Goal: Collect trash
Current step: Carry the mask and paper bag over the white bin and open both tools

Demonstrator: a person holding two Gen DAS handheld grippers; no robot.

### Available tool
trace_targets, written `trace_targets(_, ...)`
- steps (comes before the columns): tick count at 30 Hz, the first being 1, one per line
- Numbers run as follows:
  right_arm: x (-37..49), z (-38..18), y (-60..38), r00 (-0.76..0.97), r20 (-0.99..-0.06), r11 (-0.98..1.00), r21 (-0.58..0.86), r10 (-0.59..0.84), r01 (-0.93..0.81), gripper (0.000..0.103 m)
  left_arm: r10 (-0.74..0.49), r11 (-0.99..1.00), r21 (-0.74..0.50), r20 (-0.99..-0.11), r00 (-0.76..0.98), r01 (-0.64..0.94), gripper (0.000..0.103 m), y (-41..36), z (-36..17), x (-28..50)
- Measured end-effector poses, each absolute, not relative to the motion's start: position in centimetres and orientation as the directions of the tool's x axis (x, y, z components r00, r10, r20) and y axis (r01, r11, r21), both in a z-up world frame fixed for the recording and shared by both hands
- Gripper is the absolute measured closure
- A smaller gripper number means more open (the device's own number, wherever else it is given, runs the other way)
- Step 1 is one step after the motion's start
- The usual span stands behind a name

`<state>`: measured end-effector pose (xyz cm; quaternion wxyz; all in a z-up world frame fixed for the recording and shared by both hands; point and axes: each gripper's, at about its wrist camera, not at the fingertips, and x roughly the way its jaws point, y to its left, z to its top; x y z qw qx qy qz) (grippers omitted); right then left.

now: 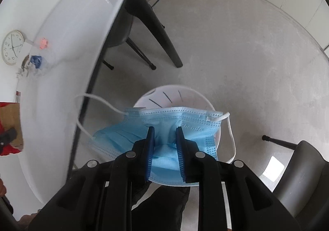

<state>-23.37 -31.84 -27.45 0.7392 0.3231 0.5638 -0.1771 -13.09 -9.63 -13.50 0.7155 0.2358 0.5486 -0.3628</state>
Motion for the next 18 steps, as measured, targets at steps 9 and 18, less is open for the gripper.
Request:
trace_targets(9,-21.6,-37.3,-30.6,0.266,-0.934,0.69,0.354,0.236,0.631,0.028,-0.24,0.58,-0.022,-0.96,0.146,0.814,0.063,-12.1,-13.5,-15.9)
trace_targets(18,-23.0,-34.6,-32.0,0.281,-0.927,0.717,0.37,0.246,0.591,0.013,-0.242,0.517,0.013,-0.957,0.161,0.856,0.063,-15.2,-13.2,-18.5)
